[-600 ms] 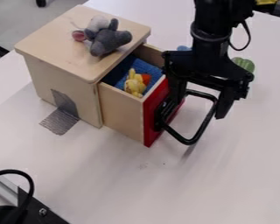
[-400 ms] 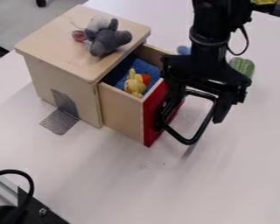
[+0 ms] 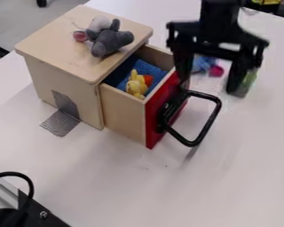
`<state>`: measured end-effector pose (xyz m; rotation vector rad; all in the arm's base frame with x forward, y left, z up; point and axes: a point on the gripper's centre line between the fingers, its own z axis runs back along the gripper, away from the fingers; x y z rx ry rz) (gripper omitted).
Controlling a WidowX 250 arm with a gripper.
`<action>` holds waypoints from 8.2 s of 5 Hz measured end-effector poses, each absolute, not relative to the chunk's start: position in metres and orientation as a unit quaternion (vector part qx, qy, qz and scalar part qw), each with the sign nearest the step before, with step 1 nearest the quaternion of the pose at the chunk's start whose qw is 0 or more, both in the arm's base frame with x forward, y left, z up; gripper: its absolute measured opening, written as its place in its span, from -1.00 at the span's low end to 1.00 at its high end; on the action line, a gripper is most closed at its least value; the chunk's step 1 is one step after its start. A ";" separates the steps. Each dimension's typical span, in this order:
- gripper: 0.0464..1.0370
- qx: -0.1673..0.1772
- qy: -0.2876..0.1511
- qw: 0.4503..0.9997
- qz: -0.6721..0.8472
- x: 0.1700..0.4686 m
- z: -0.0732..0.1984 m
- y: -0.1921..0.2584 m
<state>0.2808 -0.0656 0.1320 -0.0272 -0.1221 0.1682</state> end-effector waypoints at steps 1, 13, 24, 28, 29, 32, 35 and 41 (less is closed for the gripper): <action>0.92 -0.026 -0.072 0.993 0.092 0.294 0.159 -0.059; 0.92 0.028 -0.021 0.990 0.135 0.396 0.044 0.047; 0.92 0.039 -0.042 0.991 0.119 0.410 0.028 -0.009; 0.28 0.046 -0.033 0.990 0.133 0.419 0.002 -0.018; -0.32 0.046 -0.032 0.989 0.139 0.419 0.002 -0.018; -0.99 0.040 -0.043 0.983 0.175 0.420 0.022 -0.007; -0.99 -0.007 -0.110 0.975 0.195 0.406 0.105 0.007; 0.91 -0.024 -0.124 0.982 0.143 0.382 0.132 0.007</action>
